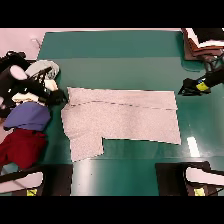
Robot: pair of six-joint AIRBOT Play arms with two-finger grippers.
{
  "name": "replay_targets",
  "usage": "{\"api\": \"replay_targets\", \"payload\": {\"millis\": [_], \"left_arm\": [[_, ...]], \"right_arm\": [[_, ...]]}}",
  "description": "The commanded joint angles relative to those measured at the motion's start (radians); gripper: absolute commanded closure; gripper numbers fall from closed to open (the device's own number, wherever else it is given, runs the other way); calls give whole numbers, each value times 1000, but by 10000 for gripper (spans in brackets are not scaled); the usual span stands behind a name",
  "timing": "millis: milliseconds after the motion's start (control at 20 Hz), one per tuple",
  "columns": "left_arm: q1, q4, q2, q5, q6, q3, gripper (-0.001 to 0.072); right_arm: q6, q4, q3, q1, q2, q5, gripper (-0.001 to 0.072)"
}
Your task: Fold the shirts.
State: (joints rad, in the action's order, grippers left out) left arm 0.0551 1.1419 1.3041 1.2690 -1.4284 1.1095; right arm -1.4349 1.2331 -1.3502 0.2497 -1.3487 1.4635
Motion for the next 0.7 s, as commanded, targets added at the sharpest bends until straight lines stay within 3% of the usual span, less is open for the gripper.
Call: {"api": "replay_targets", "payload": {"millis": [0, 200, 400, 650], "left_arm": [[1, 55, -260, -5, -64, -302, 184], [1, 11, -488, -13, -63, -574, 184], [1, -135, -514, -92, 23, -710, 184], [1, -186, -513, -196, 49, -771, 184]], "right_arm": [[21, -10, 5, 15, 103, 37, 321], [21, -10, 5, 15, 140, 37, 322], [21, -11, 5, 14, 139, 45, 323], [21, -11, 5, 14, 139, 60, 323]]}}
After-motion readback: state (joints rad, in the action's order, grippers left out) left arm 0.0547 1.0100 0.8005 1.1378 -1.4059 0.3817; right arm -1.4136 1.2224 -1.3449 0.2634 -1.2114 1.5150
